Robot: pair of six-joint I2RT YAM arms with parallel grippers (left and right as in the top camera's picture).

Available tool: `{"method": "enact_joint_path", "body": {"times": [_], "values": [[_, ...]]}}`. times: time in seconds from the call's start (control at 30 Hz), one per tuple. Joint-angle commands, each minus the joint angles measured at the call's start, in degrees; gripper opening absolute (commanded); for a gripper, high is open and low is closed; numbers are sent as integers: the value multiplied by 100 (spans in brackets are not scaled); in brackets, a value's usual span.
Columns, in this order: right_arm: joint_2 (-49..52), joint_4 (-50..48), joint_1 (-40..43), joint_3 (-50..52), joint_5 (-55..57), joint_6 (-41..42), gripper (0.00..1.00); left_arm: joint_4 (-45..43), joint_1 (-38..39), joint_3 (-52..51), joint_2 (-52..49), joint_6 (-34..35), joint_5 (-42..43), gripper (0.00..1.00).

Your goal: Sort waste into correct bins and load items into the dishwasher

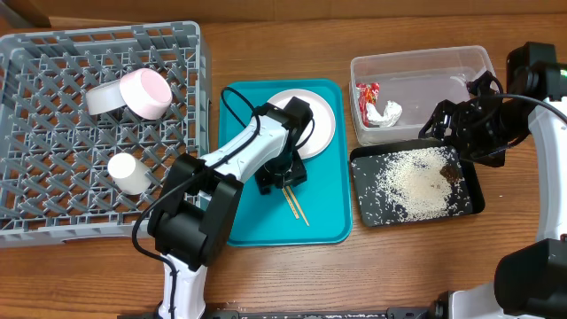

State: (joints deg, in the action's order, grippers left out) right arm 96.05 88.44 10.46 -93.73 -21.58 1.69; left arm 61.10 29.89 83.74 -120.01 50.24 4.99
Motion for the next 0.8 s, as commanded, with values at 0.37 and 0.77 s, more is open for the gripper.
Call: {"method": "enact_joint_path", "body": {"times": [0.37, 0.77], "values": [[-181, 17, -11, -9, 11, -4, 100, 404, -898, -85, -308, -297, -197, 4], [-181, 15, -11, -9, 11, -4, 100, 234, -1322, -26, 389, -1563, -433, 4]]}}
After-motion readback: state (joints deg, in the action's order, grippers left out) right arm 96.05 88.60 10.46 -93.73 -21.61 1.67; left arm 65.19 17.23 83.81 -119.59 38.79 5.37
